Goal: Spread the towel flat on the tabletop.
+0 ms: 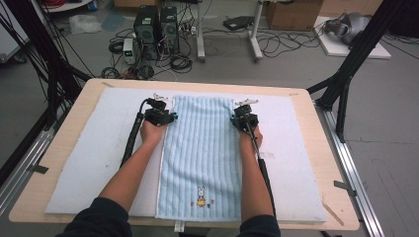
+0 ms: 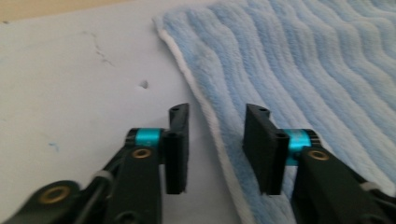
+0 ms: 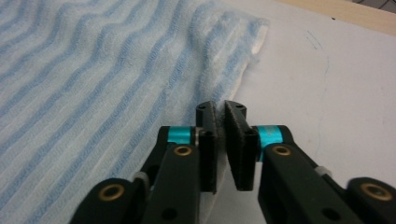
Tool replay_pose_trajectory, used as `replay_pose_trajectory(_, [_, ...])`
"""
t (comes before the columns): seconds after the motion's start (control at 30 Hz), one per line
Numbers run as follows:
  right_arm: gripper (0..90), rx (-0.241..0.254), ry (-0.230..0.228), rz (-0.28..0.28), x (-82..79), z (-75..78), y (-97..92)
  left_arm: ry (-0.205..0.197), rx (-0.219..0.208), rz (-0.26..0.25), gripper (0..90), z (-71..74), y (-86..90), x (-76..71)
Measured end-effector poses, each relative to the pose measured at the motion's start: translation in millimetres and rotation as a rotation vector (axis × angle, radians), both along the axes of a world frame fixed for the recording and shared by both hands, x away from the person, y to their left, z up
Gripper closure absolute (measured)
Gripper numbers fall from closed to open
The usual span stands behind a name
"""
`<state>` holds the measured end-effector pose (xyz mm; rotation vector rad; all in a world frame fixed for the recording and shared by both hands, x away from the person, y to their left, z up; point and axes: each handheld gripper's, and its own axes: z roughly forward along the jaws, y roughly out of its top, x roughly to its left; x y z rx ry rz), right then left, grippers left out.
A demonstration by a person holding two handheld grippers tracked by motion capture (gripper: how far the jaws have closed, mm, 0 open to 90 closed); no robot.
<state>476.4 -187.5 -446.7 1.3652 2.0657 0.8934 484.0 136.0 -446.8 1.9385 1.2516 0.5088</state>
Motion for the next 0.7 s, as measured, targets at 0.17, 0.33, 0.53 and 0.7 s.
replay_pose_trajectory(0.17, [66.9, 0.083, -0.012, 0.016, -12.7, 2.7, -7.6, -0.018, -0.065, -0.073, 52.4, 1.0, 1.0, -26.6])
replay_pose_trajectory(0.33, [64.7, 0.087, -0.025, 0.073, -32.8, 8.5, -8.5, -0.025, -0.103, -0.102, 41.1, 4.4, 0.2, -48.1])
replay_pose_trajectory(0.53, [60.6, 0.095, -0.008, 0.178, -58.4, 15.5, -11.7, -0.035, -0.12, -0.126, 34.7, 5.6, 1.6, -66.4])
replay_pose_trajectory(0.7, [54.9, 0.102, 0.012, 0.22, -83.9, 18.6, -19.6, -0.009, -0.12, -0.158, 33.3, 5.6, 5.2, -74.1])
